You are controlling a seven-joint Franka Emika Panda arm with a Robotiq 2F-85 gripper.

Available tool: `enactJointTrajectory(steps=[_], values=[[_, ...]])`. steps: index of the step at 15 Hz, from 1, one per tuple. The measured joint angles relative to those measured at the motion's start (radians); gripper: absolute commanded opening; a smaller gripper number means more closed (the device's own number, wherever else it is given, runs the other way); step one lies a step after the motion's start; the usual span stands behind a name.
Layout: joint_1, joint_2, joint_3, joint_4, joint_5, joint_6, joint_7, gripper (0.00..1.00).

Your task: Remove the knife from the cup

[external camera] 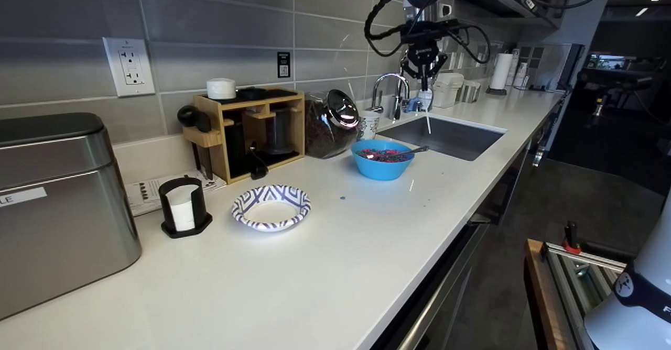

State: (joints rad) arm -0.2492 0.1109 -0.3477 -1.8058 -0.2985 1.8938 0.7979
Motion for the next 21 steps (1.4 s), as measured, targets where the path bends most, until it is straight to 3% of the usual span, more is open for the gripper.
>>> enactJointTrajectory(steps=[11, 12, 15, 16, 17, 19, 20, 21], values=[[-0.008, 0.290, 0.000, 0.097, 0.000, -0.168, -0.002, 0.00], [-0.009, 0.313, 0.000, 0.113, 0.000, -0.181, -0.003, 0.23], [-0.009, 0.360, 0.000, 0.156, 0.001, -0.203, -0.005, 0.40], [-0.009, 0.370, 0.000, 0.167, 0.001, -0.203, -0.005, 0.35], [-0.009, 0.378, 0.000, 0.178, 0.002, -0.203, -0.006, 0.37], [-0.009, 0.387, 0.000, 0.195, 0.004, -0.203, -0.007, 0.19], [-0.010, 0.387, 0.001, 0.202, 0.008, -0.192, -0.007, 0.06], [-0.010, 0.387, 0.001, 0.208, 0.013, -0.177, -0.008, 0.02]])
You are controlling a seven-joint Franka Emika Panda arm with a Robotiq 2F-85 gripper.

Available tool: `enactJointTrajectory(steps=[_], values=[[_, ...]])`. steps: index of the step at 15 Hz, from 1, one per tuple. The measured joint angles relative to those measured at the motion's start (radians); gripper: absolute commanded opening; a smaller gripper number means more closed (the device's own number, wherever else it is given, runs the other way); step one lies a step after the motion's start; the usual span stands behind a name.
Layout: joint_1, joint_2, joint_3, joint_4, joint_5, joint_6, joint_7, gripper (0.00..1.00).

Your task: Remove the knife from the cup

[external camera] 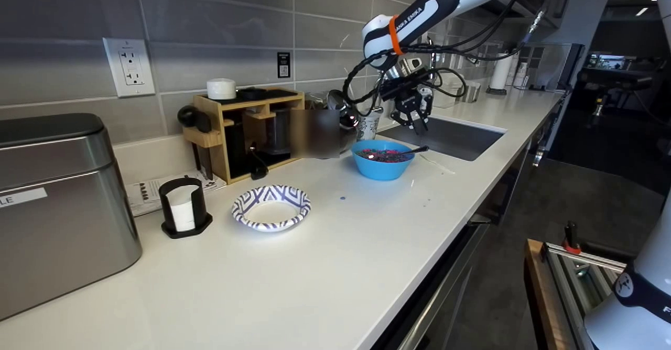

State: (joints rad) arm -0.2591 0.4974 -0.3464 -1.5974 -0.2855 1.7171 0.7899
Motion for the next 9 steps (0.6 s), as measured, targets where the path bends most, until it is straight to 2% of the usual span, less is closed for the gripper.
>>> enactJointTrajectory(steps=[2, 3, 6, 8, 9], values=[[-0.001, -0.010, 0.001, 0.005, 0.021, 0.066, 0.000, 0.00], [-0.001, -0.017, 0.001, 0.006, 0.036, 0.102, 0.000, 0.09], [-0.004, -0.056, 0.001, 0.007, 0.077, 0.173, -0.013, 0.25], [-0.005, -0.090, 0.000, 0.005, 0.095, 0.187, -0.033, 0.22], [-0.005, -0.112, 0.000, 0.002, 0.105, 0.193, -0.047, 0.29]])
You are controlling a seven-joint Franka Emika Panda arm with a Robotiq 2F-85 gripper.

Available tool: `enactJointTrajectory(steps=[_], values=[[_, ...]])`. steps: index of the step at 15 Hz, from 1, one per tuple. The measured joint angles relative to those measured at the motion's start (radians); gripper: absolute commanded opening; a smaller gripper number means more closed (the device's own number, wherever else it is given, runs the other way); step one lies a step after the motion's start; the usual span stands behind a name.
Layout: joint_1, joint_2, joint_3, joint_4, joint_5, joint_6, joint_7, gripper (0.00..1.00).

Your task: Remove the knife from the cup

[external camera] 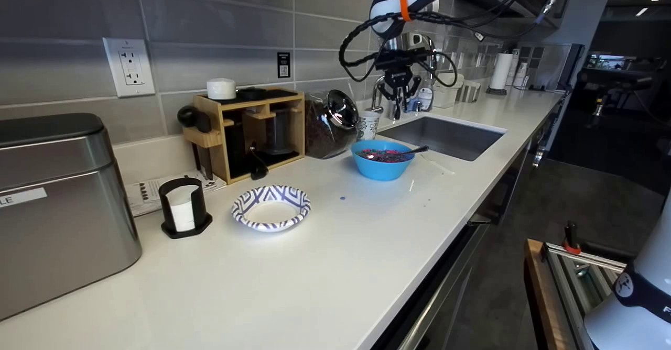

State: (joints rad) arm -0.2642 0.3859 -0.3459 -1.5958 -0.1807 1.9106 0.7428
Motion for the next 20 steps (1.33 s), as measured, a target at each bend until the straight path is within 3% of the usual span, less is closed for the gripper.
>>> enactJointTrajectory(steps=[1, 2, 3, 5, 10, 18, 20], values=[[0.000, -0.021, 0.000, -0.005, 0.010, 0.006, -0.018, 0.30], [-0.001, -0.044, 0.001, -0.012, 0.021, 0.014, -0.040, 0.40], [-0.001, -0.070, 0.002, -0.023, 0.034, 0.026, -0.066, 0.42], [-0.002, -0.127, 0.006, -0.054, 0.067, 0.056, -0.132, 0.54], [-0.011, -0.284, 0.011, -0.167, 0.175, 0.120, -0.350, 0.99], [-0.051, -0.473, -0.007, -0.341, 0.298, 0.057, -0.829, 1.00], [-0.055, -0.477, -0.010, -0.345, 0.297, 0.056, -0.837, 1.00]])
